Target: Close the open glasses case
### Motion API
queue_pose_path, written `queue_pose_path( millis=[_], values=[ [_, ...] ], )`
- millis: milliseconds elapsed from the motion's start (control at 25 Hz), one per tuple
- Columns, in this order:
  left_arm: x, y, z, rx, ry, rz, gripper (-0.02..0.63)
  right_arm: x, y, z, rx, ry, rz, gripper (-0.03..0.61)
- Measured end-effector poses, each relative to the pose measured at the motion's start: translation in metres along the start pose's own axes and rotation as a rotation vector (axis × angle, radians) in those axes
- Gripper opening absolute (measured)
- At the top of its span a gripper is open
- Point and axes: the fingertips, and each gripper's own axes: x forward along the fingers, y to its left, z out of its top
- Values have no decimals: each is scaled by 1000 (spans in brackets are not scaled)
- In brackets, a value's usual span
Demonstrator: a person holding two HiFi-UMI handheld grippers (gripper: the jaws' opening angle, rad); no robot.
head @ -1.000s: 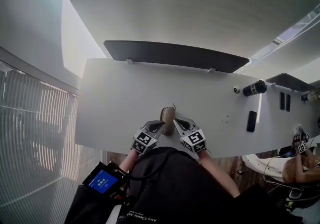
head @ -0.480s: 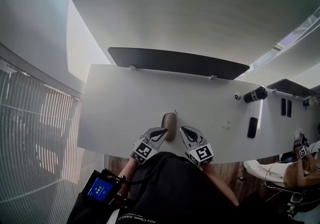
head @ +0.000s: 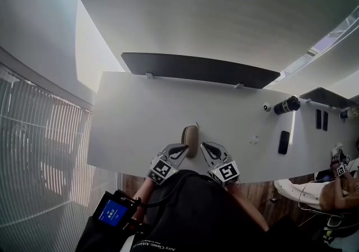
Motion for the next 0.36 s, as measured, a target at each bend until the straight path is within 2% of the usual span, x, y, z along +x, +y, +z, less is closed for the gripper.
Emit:
queue_pose_path(
  millis=[360],
  values=[
    [2,-4,-5,-6,12,2,8,-1,2,-1,-3,3,15,-2]
  ],
)
